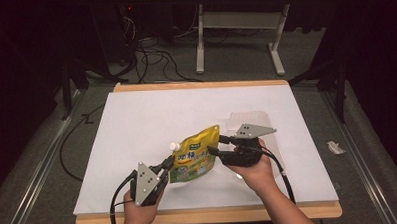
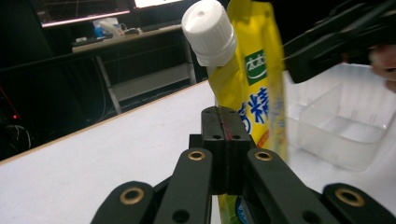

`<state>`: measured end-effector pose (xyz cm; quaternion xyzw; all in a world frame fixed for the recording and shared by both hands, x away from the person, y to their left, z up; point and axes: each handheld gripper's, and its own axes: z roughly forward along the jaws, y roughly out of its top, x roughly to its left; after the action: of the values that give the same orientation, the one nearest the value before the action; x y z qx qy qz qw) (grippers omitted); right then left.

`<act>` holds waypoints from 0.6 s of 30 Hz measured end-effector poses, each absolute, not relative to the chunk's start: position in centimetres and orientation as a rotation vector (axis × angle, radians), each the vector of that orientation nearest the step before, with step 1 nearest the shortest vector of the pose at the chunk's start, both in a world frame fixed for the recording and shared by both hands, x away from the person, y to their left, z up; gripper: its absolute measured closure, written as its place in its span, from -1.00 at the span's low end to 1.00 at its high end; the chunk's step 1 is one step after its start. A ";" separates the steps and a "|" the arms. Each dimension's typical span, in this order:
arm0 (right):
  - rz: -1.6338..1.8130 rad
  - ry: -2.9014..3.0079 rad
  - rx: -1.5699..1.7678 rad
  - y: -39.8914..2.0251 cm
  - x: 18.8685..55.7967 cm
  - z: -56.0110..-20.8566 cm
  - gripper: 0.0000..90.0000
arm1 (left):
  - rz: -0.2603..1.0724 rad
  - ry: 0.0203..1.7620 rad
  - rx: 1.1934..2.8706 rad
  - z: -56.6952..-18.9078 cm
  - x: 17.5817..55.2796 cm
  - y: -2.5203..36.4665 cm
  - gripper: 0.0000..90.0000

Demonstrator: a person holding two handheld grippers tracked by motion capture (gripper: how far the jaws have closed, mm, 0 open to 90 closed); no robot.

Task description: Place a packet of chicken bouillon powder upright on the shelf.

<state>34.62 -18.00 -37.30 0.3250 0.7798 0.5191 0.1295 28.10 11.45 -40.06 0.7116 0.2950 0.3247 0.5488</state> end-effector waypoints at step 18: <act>1.560 2.200 0.853 -18.0 30.7 -36.8 0.23 | 0.745 0.761 1.669 -40.7 29.7 11.7 1.00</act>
<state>30.66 -18.03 -36.80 0.2978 0.7683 0.5448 0.1558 29.74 11.65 -40.66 0.7047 0.3213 0.3144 0.5489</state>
